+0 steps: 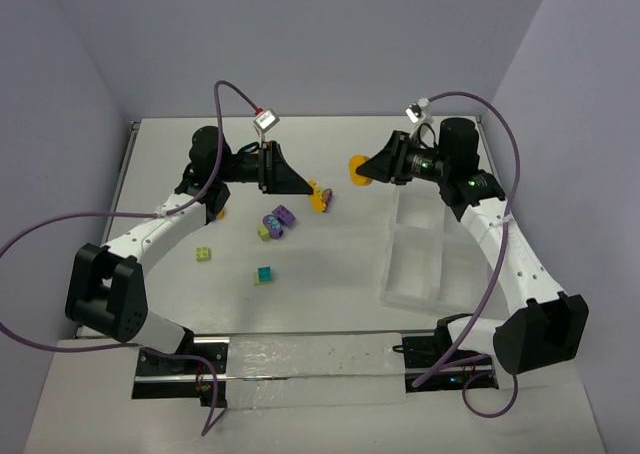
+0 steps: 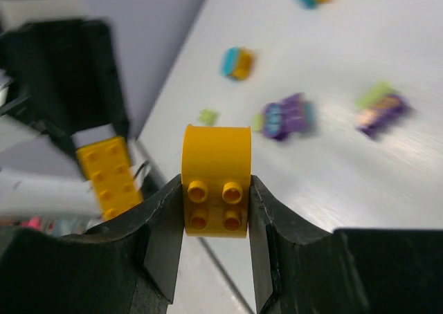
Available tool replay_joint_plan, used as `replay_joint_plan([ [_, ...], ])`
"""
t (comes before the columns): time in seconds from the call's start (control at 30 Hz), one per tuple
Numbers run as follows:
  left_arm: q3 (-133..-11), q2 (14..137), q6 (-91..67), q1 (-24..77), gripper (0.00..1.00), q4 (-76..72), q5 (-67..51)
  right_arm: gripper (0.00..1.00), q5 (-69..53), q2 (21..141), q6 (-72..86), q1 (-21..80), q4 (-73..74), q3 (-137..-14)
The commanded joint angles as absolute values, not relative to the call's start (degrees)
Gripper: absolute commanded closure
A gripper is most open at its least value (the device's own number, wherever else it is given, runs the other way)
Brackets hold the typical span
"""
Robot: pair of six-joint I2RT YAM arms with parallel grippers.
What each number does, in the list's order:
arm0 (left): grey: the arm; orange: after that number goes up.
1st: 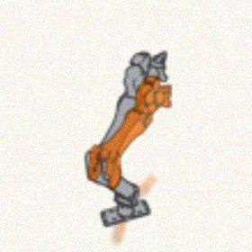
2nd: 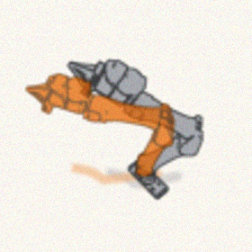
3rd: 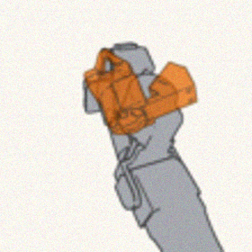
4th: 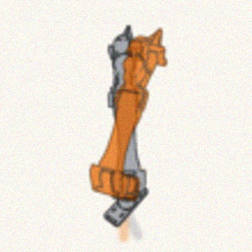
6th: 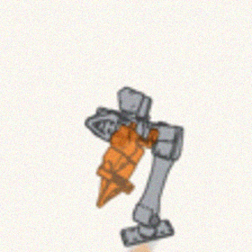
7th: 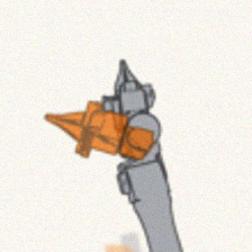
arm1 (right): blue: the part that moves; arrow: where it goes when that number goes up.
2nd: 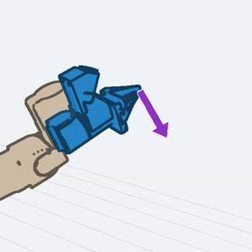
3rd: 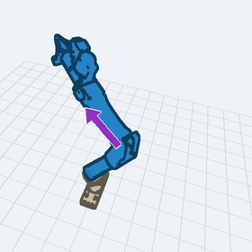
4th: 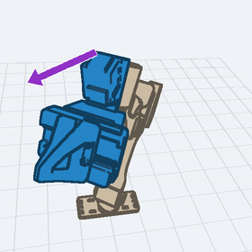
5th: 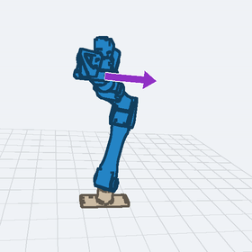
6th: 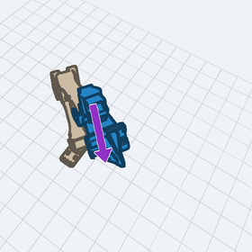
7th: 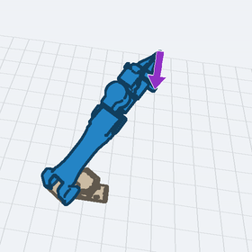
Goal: Sort the legos into containers by color
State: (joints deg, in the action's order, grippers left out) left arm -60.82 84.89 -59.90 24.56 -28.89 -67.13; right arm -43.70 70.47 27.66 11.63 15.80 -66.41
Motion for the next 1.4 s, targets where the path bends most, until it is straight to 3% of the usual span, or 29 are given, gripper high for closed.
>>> replay_joint_plan([
  [0.0,-62.34,88.40,-56.36,24.26,1.00,-24.68,-65.22,1.00,-25.12,65.78,26.14,8.31,23.31,-64.94],
  [0.13,-64.65,90.93,-54.03,24.46,1.00,-19.21,-62.61,1.00,-9.45,65.59,27.90,6.60,27.01,-64.95],
  [0.27,-69.39,93.41,-49.93,25.09,1.00,-12.10,-59.81,1.00,-2.71,68.05,29.34,4.64,30.14,-65.02],
  [0.43,-79.85,99.02,-42.55,28.73,1.00,1.48,-52.50,1.00,15.58,69.64,33.73,1.12,37.09,-64.08],
  [0.77,-97.53,110.08,-39.19,37.35,1.00,11.94,-49.49,0.96,19.05,72.13,33.28,-9.78,32.76,-56.20],
  [0.93,-101.30,113.01,-38.04,39.07,1.00,14.47,-48.55,0.82,16.48,76.88,33.22,-11.07,31.35,-57.70],
  [0.97,-101.40,113.18,-38.14,39.11,1.00,14.30,-48.72,0.67,16.30,77.92,33.32,-11.07,31.34,-58.08],
  [1.0,-101.57,113.31,-38.13,39.11,1.00,14.27,-48.75,0.46,16.40,78.79,33.48,-11.07,31.58,-58.38],
  [1.1,-102.84,113.91,-37.26,39.03,1.00,15.83,-48.33,0.03,18.80,80.50,33.84,-11.07,33.22,-59.41],
  [1.23,-104.97,115.00,-37.00,39.11,1.00,17.05,-47.91,0.00,16.75,78.09,34.10,-10.78,33.36,-59.48],
  [1.37,-106.70,116.19,-37.35,39.11,1.00,17.12,-48.34,0.04,9.60,71.13,30.69,-8.71,32.01,-59.28],
])
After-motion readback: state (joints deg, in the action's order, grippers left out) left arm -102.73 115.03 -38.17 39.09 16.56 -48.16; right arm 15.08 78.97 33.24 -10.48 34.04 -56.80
